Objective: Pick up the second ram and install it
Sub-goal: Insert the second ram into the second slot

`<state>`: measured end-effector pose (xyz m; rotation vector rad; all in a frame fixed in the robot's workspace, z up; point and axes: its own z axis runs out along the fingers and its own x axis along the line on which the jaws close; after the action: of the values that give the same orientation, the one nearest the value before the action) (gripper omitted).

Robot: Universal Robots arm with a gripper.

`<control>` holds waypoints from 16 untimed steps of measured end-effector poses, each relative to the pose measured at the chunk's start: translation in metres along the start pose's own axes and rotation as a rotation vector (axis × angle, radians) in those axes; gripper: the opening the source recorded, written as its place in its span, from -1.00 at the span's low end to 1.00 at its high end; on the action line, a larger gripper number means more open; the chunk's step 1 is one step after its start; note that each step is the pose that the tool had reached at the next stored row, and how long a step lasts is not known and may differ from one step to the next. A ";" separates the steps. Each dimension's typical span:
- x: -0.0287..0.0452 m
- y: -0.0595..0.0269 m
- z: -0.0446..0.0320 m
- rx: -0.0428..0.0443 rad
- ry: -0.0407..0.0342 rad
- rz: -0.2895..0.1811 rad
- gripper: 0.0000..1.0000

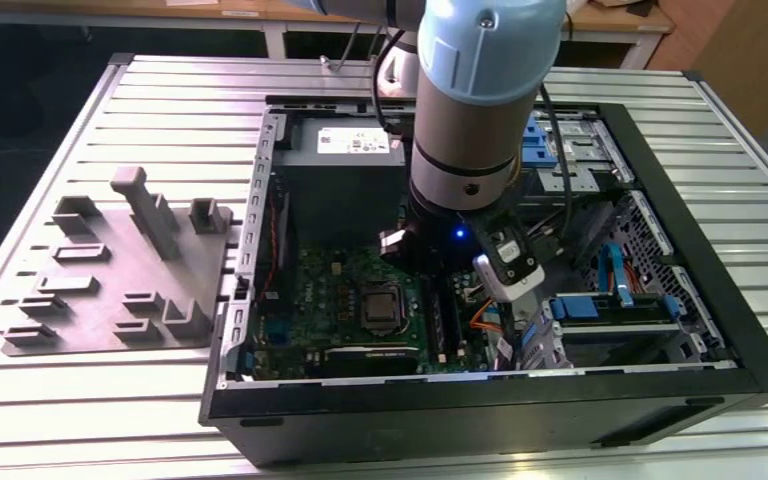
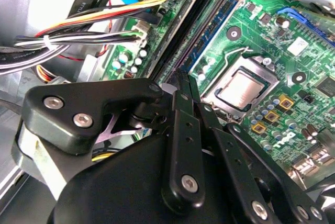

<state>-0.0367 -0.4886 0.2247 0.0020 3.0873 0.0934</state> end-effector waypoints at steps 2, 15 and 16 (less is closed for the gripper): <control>0.0000 0.0000 0.0004 -0.0001 0.0000 0.000 -0.77; 0.0000 0.0000 0.0009 -0.0006 -0.0002 0.000 -0.77; 0.0000 0.0001 -0.0008 -0.0001 0.0000 0.000 -0.77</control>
<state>-0.0367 -0.4886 0.2255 0.0020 3.0872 0.0936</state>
